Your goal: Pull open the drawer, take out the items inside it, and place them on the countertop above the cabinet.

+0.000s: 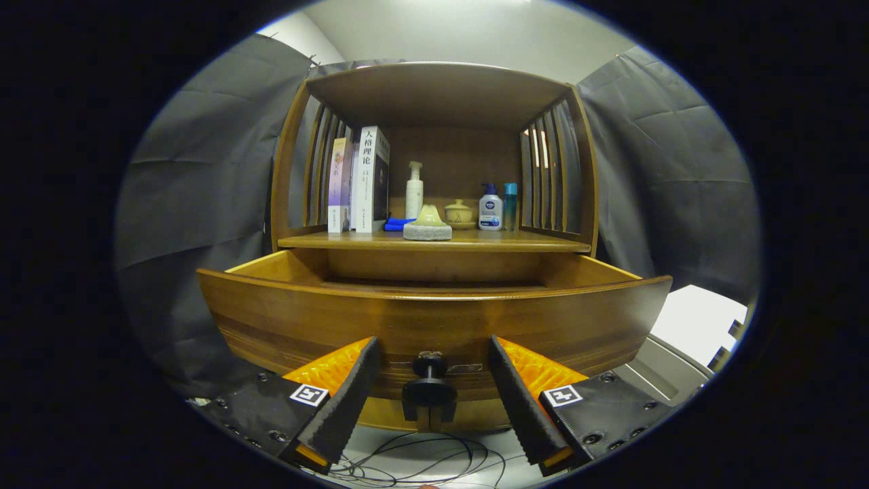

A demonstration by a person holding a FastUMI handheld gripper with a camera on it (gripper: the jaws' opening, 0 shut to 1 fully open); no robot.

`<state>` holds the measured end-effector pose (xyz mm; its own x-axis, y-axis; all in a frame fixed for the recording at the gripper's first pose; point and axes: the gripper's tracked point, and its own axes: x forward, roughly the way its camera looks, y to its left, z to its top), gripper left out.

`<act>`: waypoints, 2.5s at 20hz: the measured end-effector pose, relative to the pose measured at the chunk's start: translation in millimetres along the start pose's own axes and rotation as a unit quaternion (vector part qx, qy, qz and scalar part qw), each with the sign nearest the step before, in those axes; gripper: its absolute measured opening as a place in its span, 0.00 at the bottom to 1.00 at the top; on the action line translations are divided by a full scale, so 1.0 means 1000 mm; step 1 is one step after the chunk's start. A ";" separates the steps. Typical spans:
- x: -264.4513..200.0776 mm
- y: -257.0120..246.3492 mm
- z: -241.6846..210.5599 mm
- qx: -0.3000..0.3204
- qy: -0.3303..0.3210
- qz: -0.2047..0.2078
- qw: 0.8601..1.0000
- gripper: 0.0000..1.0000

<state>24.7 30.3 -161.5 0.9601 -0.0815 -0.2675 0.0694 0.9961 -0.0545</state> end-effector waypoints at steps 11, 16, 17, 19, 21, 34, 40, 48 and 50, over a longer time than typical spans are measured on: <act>0.021 -0.007 0.003 0.029 0.003 0.012 1.000 0.98; 0.050 -0.006 0.011 0.059 -0.001 0.021 0.998 0.99; 0.054 -0.006 0.014 0.062 -0.005 0.020 0.998 0.98; 0.064 -0.008 0.015 0.061 -0.005 0.019 0.998 0.98; 0.072 -0.008 0.017 0.058 -0.005 0.019 0.998 0.98; 0.128 -0.003 0.025 0.042 0.003 0.022 0.999 0.97; 0.155 -0.005 0.028 0.018 0.014 0.020 1.000 0.97; 0.156 -0.005 0.029 0.008 0.005 0.017 1.000 0.97; 0.145 -0.007 0.034 0.010 -0.004 0.012 1.000 0.96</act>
<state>172.8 12.4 -167.5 0.9636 -0.0568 -0.2612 0.0513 0.9983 -0.0279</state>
